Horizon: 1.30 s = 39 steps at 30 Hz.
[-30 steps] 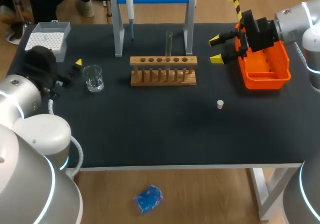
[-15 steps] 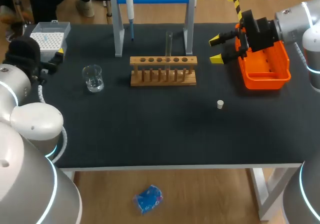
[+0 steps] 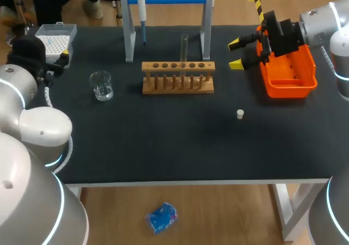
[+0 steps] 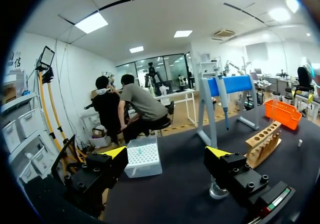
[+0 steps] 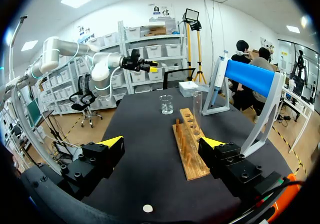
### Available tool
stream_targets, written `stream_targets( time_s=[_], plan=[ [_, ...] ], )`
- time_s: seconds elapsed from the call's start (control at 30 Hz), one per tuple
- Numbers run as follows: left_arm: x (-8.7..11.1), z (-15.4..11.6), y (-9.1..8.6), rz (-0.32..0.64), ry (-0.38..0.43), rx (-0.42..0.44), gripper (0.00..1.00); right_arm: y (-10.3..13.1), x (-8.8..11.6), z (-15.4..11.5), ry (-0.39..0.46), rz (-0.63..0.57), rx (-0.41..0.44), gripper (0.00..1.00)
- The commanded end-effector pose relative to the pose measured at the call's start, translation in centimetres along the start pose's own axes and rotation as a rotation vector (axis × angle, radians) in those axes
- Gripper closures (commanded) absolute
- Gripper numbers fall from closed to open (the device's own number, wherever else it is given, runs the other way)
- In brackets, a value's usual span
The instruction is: Invert the test tube, pick up the pipette, mount the tip to pipette, aspirate from beaker and dispense into the tube, eject the tip, return the pipette, and cap with the stopper.
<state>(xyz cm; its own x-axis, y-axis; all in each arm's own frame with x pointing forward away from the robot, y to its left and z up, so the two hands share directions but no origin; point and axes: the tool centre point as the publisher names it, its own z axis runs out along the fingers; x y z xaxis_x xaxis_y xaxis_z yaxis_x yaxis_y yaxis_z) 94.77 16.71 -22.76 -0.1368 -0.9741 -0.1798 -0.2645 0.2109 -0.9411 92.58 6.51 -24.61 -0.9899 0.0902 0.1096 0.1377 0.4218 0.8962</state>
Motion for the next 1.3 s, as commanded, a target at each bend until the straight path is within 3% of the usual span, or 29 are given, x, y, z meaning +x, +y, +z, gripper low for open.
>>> stream_targets(
  time_s=[0.03,0.33,0.63,1.07,1.3],
  plan=[
    [0.1,0.0,-0.1,0.000,-0.003,-0.004,0.00,0.0,0.0,0.0,0.000,0.000,0.002,0.00],
    [0.1,0.0,-0.1,0.000,-0.003,-0.004,0.00,0.0,0.0,0.0,0.000,0.000,0.002,0.00],
    [-5.0,2.0,0.6,-0.011,-0.107,-0.018,0.00,0.0,0.0,0.0,0.000,0.000,0.002,0.00],
    [-9.1,6.6,0.9,-0.025,-0.098,-0.020,0.00,0.0,0.0,0.0,0.000,0.000,0.002,0.00],
    [-11.2,9.7,1.9,-0.077,-0.100,-0.072,0.00,0.0,0.0,0.0,0.000,0.000,0.002,0.00]
  ],
)
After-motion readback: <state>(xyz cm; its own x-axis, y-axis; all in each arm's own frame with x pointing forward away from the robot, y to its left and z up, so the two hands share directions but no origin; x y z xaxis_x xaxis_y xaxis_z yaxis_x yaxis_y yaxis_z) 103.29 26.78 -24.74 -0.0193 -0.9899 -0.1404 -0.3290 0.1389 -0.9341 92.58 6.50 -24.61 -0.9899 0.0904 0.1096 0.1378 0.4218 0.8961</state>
